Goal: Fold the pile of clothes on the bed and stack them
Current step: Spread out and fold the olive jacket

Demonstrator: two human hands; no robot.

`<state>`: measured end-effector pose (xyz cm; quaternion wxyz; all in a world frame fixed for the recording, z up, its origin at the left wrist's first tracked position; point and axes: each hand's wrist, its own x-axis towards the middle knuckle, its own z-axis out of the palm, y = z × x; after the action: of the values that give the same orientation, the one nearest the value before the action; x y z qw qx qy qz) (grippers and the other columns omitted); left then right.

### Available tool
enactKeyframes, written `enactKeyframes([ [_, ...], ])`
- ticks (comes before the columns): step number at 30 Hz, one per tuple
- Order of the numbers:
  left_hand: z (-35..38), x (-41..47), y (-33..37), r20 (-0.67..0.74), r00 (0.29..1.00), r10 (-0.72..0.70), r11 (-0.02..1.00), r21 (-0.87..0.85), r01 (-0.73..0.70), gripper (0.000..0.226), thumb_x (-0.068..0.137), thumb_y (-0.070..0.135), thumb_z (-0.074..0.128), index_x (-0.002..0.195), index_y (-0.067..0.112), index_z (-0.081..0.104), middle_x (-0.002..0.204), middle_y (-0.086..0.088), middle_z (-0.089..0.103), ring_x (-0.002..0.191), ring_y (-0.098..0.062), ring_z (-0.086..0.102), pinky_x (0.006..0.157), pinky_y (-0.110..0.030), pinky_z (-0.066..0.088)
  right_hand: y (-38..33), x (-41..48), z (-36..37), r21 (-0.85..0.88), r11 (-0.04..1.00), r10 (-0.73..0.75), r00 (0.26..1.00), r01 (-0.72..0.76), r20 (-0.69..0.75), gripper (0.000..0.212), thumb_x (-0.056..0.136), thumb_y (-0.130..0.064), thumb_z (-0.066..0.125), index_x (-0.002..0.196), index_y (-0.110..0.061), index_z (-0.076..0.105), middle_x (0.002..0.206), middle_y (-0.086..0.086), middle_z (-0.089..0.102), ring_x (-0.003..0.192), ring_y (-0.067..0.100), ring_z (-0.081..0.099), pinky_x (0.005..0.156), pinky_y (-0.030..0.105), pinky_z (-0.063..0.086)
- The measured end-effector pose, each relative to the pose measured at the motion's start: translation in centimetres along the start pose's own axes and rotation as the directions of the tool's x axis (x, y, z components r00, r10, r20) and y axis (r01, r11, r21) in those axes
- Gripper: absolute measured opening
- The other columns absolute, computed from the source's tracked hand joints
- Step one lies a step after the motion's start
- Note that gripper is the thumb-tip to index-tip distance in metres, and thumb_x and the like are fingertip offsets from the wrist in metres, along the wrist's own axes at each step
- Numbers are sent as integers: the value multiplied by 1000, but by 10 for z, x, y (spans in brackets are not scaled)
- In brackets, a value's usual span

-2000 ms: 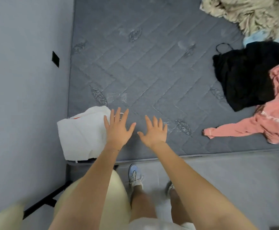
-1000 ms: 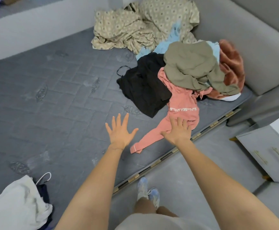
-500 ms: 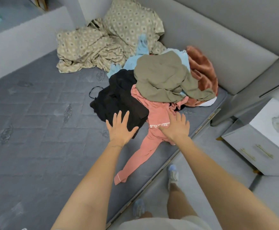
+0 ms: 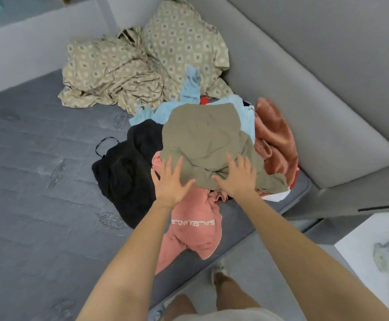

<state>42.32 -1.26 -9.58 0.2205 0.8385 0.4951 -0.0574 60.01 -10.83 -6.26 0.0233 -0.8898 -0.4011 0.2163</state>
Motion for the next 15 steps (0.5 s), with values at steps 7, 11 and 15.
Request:
enactKeyframes([
  [7, 4, 71, 26, -31, 998, -55, 997, -61, 53, 84, 90, 65, 45, 155, 33, 2, 164, -5, -3, 150, -22, -6, 115, -48, -11, 24, 86, -8, -68, 997, -32, 996, 38, 80, 89, 88, -59, 55, 155, -28, 6, 163, 8, -8, 149, 32, -6, 120, 51, 9],
  [11, 26, 120, 27, 62, 993, -97, 988, -114, 104, 90, 89, 64, 49, 154, 34, -4, 163, -7, -9, 150, -22, -11, 118, -52, -6, 38, 135, 2, -56, 998, -9, 993, 16, 115, 97, 84, -56, 63, 155, -29, 3, 162, 9, -13, 149, 32, -9, 119, 54, 7],
  [15, 56, 165, 23, 56, 995, -80, 994, -66, 84, 88, 90, 67, 43, 154, 33, -6, 163, -7, -8, 150, -23, -9, 116, -54, -7, 50, 181, 27, -21, 1000, -10, 991, 13, 134, 104, 80, -55, 68, 155, -32, 1, 162, 12, -13, 149, 33, -9, 118, 57, 5],
])
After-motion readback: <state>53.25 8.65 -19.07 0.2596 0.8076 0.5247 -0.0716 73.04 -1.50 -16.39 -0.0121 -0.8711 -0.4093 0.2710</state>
